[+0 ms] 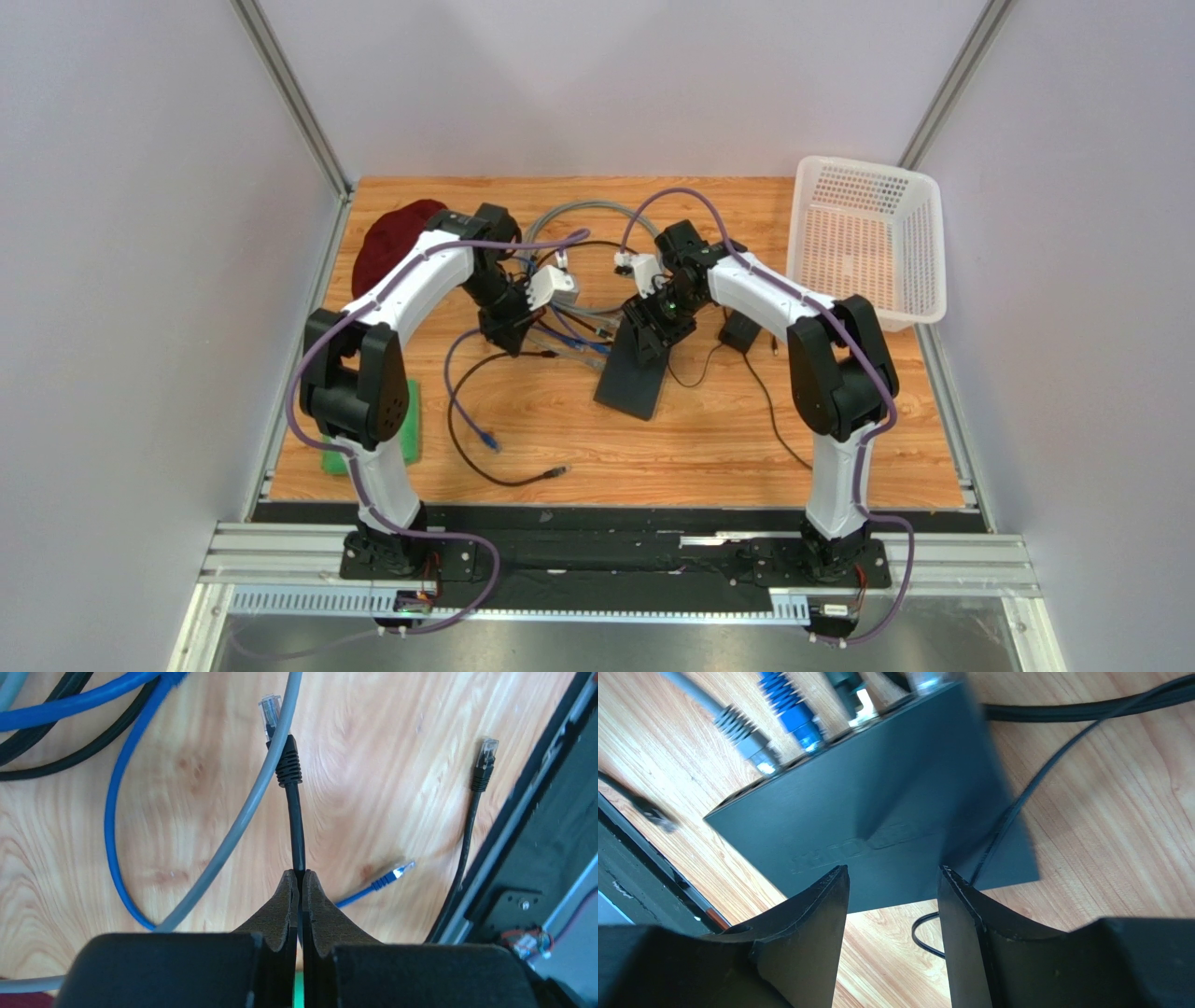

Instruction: Pull the plug from the switch port

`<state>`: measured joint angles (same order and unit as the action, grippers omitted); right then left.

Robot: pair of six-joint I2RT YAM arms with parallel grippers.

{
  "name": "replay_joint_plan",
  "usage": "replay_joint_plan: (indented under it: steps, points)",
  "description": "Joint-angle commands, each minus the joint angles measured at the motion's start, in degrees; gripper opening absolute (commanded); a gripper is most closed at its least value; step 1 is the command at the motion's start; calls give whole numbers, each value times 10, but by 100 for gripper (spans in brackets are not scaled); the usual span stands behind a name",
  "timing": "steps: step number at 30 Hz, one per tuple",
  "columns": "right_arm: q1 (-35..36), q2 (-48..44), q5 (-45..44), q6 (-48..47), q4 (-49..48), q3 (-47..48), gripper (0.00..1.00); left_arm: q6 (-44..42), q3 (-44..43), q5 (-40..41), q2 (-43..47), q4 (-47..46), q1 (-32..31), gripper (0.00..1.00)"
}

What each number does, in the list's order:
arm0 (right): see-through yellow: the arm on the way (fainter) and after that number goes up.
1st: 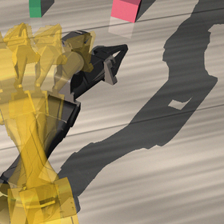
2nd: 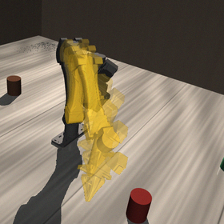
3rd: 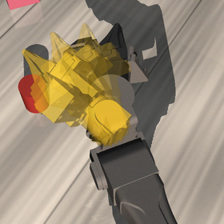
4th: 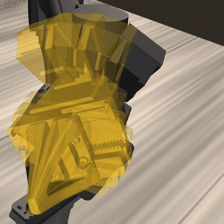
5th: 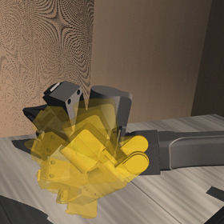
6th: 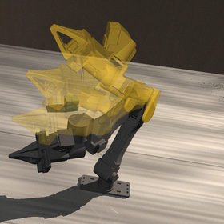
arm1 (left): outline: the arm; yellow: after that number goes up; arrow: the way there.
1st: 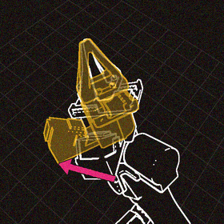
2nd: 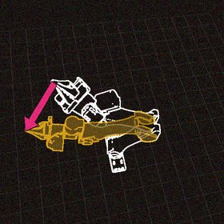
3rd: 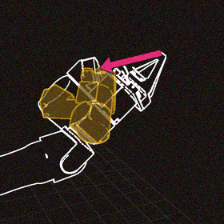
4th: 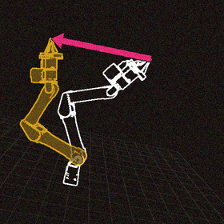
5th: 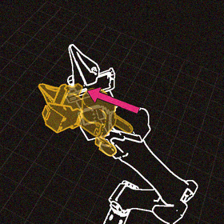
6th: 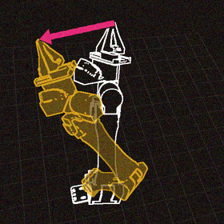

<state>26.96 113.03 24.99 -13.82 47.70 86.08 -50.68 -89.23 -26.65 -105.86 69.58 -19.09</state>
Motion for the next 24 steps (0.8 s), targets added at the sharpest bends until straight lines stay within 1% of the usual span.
replay_joint_plan:
  steps: [1,3,5,11,14,16,18,19,21,22,24]
  points:
    - [-4,-32,-2,-9,-5,2,53,-54,12,35,44,104,4,0]
    - [-5,-32,-1,-9,-8,1,53,-54,34,75,53,101,11,0]
    - [-6,-31,1,-8,-10,0,53,-48,43,90,53,97,20,0]
    - [-6,-26,9,-5,-14,-1,53,-15,48,65,39,86,24,0]
    - [-6,-26,6,-7,-14,-3,53,-18,67,82,35,86,24,0]
    - [-6,-28,5,-7,-13,-7,53,-33,72,93,42,107,29,0]
    - [-6,-31,3,-8,-13,-13,53,-46,65,66,64,114,41,0]
    - [-5,-32,2,-9,-12,-14,53,-44,60,61,71,108,56,0]
    - [-6,-34,1,-9,-14,-20,54,-36,31,66,81,102,77,0]
    - [-5,-36,1,-9,-16,-21,54,-31,16,71,81,99,105,0]
    - [-6,-40,-1,-9,-16,-23,54,-7,-35,82,72,93,141,0]
